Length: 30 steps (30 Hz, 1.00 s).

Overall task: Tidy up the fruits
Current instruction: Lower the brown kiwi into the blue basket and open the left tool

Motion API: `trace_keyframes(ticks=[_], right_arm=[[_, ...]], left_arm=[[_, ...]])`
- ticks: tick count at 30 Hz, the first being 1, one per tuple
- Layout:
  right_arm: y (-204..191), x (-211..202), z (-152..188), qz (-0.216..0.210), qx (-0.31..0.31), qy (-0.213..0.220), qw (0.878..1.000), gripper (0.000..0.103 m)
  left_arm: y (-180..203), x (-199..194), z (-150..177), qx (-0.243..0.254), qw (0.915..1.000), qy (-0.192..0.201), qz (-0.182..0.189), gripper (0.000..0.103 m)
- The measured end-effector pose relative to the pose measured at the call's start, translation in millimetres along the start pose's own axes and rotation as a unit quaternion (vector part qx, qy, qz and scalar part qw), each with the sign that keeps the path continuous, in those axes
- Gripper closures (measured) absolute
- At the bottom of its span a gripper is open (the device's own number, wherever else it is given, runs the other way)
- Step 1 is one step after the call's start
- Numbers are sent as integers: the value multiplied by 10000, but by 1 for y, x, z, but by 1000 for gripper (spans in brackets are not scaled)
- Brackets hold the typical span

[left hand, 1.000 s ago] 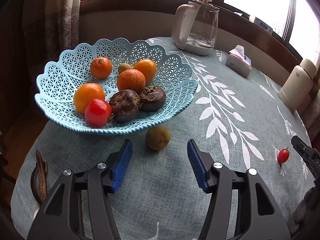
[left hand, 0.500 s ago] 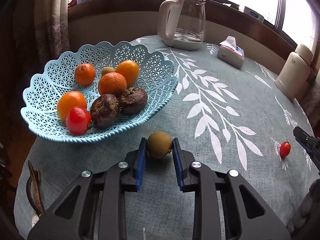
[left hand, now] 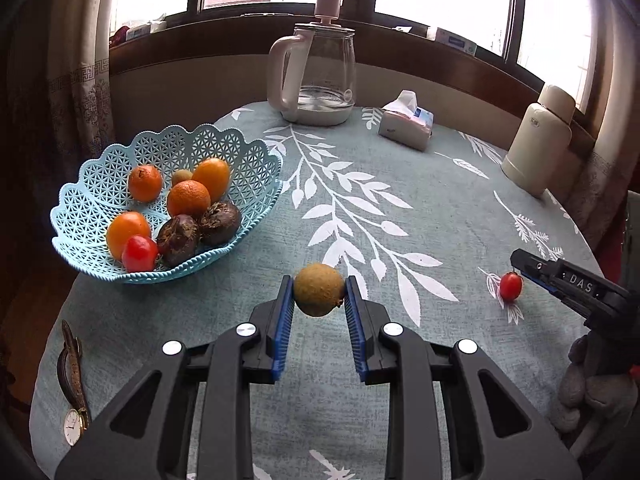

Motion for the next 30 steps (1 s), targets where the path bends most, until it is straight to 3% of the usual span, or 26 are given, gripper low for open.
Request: trace_keyframes(ticks=[6, 14, 30], right_arm=[[9, 11, 12, 351, -14, -330, 9988, 73], [4, 12, 14, 595, -351, -361, 9970, 74], [-3, 4, 10, 416, -393, -198, 9982, 74]], left_arm=[[-8, -9, -10, -82, 9999, 143, -47, 77], [-30, -13, -18, -274, 9991, 242, -209, 77], [-92, -27, -38, -733, 9930, 562, -743, 77]])
Point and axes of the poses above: each gripper's, at about its wrist camera, not at the fingertips, and x roughly the way its jaws point, y to its right, z to its underside, the point moved 9 cm from there along x, roughly the way its jaws point, and after that the axes turned 8 degrees about -z, right-handed, at the moved point
